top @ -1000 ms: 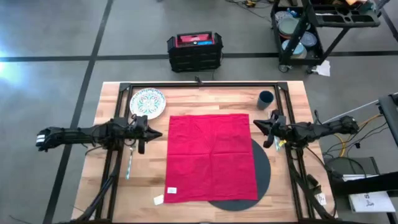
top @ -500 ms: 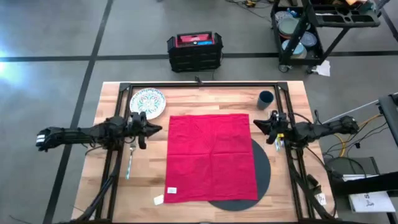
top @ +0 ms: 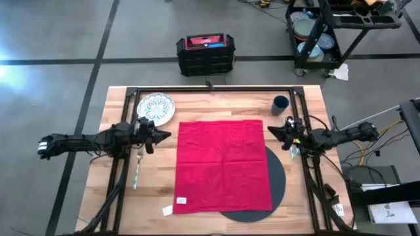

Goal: Set table place
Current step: Fold the red napkin on the table

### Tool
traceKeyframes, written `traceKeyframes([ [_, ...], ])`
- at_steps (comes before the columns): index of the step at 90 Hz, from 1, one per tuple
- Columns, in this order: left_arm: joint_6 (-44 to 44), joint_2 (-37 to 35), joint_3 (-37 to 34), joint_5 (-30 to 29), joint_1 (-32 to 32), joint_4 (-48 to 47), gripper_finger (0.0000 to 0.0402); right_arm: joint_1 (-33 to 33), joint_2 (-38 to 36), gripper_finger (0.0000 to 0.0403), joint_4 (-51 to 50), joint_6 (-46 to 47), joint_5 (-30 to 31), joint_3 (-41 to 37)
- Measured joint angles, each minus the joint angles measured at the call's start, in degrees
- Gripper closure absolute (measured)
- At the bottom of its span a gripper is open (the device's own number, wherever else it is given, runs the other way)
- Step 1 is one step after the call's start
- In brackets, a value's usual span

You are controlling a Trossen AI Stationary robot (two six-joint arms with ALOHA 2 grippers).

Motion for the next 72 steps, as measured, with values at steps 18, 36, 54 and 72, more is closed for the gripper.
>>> traceKeyframes([
  [18, 0.84, 1.71, 8.95, 4.68, 0.00, -8.85, 0.0402, 0.04, 0.63, 0.0403, -5.06, -6.28, -2.21, 9.45],
  [36, 14.12, 9.98, 31.48, 1.87, 0.02, -28.98, 0.0402, 0.02, 12.06, 0.0403, -28.35, -10.00, -1.66, 34.32],
  [54, 25.93, 22.05, 55.83, -4.99, 0.02, -44.99, 0.0402, 0.00, 31.10, 0.0403, -46.42, -16.66, -1.62, 61.15],
  [72, 34.28, 35.20, 77.46, -12.37, 0.65, -60.10, 0.0402, -1.20, 48.96, 0.0403, -64.52, -22.33, 0.03, 85.39],
])
